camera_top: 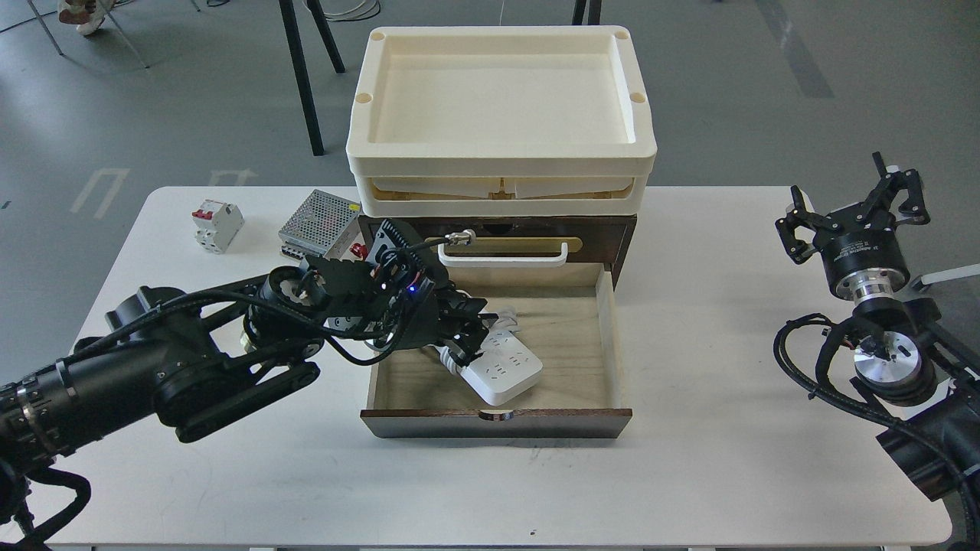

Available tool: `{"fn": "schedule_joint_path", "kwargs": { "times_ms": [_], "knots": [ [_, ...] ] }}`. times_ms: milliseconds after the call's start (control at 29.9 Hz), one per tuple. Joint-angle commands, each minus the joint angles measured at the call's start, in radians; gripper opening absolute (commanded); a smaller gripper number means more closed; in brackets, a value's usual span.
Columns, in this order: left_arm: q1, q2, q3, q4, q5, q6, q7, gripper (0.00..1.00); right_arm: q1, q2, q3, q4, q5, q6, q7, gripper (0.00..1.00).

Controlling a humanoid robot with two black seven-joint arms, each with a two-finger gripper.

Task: Put charging cable into cabinet

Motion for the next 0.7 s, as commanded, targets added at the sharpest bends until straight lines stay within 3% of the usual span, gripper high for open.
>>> {"fn": "schedule_joint_path", "kwargs": {
  "times_ms": [0,167,301,536,669],
  "knots": [
    [-0.001,0.006,-0.018,-0.058,-0.017,0.0,-0.006,0.74,0.0,0.0,0.0,0.0,0.0,0.0,0.0,1.0],
    [0.0,0.005,-0.183,-0.133,-0.321,0.0,-0.009,0.81,0.0,0.0,0.0,0.0,0.0,0.0,0.0,1.0],
    [0.0,0.005,-0.375,-0.133,-0.747,0.0,-0.009,0.97,0.0,0.0,0.0,0.0,0.0,0.0,0.0,1.0],
    [0.002,0.029,-0.66,-0.018,-1.504,0.0,0.005,1.0,0.003,0.001,0.005,0.0,0.0,0.003,0.0,1.0],
    [0.09,0.04,-0.803,0.066,-1.754,0.0,0.005,1.0,0.003,0.001,0.006,-0.002,0.0,0.002,0.0,1.0]
  ]
}}
